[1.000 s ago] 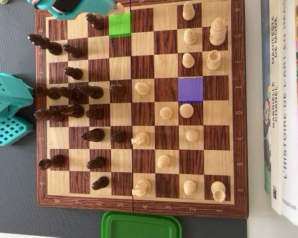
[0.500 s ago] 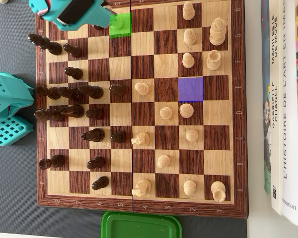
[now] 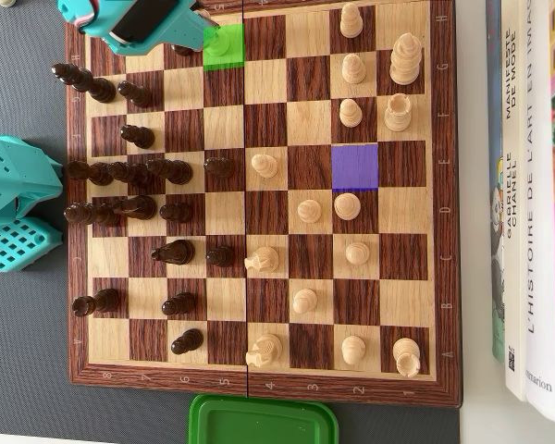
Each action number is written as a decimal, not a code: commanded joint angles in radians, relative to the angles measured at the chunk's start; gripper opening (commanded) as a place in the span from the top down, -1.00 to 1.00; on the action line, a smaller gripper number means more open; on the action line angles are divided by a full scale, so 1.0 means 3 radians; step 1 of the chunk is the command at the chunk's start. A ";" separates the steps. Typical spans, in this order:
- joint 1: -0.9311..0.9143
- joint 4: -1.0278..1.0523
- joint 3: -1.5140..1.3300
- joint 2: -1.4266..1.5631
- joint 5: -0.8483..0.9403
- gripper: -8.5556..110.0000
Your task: Play chess
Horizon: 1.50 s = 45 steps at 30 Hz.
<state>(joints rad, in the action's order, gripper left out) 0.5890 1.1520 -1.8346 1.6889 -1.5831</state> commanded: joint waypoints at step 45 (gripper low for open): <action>0.0143 -0.0031 0.0082 0.0184 -0.0015 0.59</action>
<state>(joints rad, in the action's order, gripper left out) 0.6274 1.1505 -1.8377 1.7012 -1.5831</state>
